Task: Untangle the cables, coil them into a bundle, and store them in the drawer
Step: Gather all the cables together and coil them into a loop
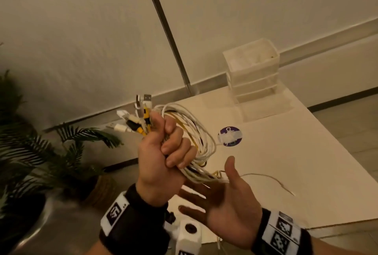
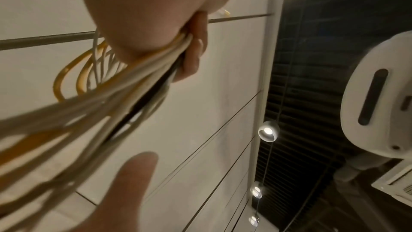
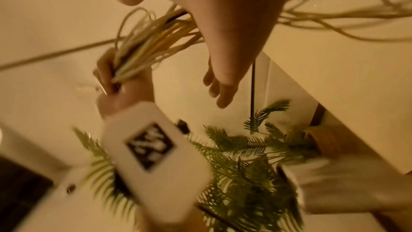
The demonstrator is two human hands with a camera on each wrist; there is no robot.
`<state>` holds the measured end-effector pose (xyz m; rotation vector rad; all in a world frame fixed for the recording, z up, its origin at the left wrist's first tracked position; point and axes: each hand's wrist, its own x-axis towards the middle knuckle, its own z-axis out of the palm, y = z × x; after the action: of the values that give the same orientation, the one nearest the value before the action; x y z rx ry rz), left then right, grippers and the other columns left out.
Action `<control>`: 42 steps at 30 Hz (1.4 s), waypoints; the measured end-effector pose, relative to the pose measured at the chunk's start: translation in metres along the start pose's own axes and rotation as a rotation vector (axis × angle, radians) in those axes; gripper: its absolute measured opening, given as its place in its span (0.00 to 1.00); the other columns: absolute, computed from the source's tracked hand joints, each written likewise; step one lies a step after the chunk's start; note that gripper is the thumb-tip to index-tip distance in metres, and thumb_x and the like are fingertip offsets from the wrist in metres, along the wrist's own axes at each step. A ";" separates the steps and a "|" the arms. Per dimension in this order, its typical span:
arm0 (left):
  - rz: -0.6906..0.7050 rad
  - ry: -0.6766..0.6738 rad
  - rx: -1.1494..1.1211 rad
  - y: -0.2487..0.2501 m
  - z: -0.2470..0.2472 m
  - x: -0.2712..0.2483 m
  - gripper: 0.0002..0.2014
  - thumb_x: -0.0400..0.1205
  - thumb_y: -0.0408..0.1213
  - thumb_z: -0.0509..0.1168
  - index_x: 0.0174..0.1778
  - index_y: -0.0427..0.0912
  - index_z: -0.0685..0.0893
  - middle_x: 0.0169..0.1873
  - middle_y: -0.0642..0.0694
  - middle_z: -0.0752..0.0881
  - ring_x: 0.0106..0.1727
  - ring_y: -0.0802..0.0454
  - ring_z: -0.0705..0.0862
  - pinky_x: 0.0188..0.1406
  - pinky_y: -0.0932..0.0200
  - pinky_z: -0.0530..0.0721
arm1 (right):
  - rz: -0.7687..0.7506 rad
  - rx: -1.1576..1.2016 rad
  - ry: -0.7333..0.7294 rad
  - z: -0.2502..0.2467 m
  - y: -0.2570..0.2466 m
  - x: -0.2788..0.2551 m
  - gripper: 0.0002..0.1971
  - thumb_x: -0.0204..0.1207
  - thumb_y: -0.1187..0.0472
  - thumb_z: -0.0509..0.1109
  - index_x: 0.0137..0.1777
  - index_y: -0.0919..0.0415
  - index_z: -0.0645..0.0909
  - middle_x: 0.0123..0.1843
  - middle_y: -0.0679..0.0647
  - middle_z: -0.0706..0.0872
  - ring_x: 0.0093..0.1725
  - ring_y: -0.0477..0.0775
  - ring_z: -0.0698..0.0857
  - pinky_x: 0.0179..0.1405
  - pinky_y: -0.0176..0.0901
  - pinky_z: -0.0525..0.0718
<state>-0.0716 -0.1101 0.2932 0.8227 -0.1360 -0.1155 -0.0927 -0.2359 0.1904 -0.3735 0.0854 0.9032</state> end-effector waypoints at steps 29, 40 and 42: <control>-0.765 -0.370 -0.048 -0.019 -0.036 -0.017 0.14 0.88 0.45 0.60 0.39 0.45 0.70 0.18 0.53 0.61 0.13 0.60 0.57 0.13 0.67 0.56 | -0.117 -0.259 0.382 0.016 -0.116 0.024 0.07 0.67 0.62 0.77 0.39 0.63 0.81 0.27 0.55 0.81 0.25 0.51 0.83 0.29 0.40 0.87; -0.892 -0.158 -0.179 -0.030 -0.049 -0.003 0.16 0.87 0.49 0.62 0.37 0.44 0.73 0.17 0.54 0.64 0.13 0.60 0.59 0.13 0.69 0.62 | -0.319 -1.070 -0.127 0.036 -0.150 0.011 0.13 0.69 0.51 0.79 0.35 0.58 0.79 0.24 0.53 0.77 0.19 0.46 0.74 0.35 0.45 0.83; -0.919 -0.181 -0.170 -0.033 -0.049 0.002 0.16 0.87 0.50 0.61 0.38 0.45 0.73 0.17 0.54 0.63 0.13 0.60 0.58 0.14 0.69 0.61 | -0.363 -1.544 -0.194 0.055 -0.151 0.004 0.12 0.72 0.50 0.75 0.34 0.55 0.79 0.26 0.51 0.78 0.24 0.46 0.76 0.29 0.39 0.78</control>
<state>-0.0631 -0.0974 0.2362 0.6496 0.0914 -1.0541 0.0226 -0.2981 0.2828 -1.6574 -0.8887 0.4773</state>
